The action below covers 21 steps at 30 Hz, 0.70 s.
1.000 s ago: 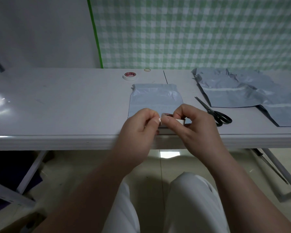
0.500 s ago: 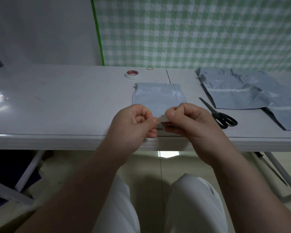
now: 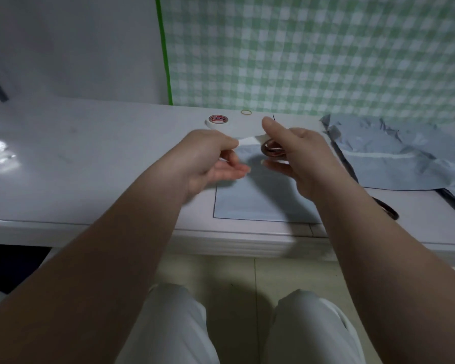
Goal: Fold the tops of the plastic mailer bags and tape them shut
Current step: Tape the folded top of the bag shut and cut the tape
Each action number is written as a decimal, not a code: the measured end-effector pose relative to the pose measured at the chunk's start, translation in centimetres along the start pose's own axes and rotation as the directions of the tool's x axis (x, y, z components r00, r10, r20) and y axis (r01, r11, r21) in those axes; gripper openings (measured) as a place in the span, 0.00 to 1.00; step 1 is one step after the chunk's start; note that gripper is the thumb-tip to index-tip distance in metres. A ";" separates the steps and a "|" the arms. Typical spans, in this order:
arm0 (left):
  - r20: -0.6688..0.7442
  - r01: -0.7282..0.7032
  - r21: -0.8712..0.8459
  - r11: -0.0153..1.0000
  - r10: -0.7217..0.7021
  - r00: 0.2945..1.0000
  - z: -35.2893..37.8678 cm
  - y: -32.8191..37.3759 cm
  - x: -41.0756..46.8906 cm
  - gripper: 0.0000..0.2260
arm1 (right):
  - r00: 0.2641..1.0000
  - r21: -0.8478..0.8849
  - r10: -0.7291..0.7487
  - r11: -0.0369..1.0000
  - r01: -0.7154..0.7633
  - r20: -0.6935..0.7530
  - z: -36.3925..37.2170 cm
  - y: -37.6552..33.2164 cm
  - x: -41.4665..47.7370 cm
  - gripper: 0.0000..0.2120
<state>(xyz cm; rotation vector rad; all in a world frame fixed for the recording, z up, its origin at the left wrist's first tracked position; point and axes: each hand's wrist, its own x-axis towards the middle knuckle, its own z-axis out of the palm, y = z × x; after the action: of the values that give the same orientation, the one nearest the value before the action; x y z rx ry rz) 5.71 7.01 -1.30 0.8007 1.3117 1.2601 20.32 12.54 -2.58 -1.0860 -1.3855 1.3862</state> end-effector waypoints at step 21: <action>-0.070 0.050 0.403 0.914 -0.024 0.997 -1.7 -2.0 3.8 0.06 | 0.986 -0.236 -0.114 0.968 0.083 -0.121 1.4 4.7 0.8 0.11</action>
<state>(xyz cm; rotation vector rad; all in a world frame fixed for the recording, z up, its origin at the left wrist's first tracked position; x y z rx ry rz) 3.80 9.85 -4.43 1.0246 1.6632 1.0001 18.75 13.00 -7.32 -1.2192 -1.5068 1.0801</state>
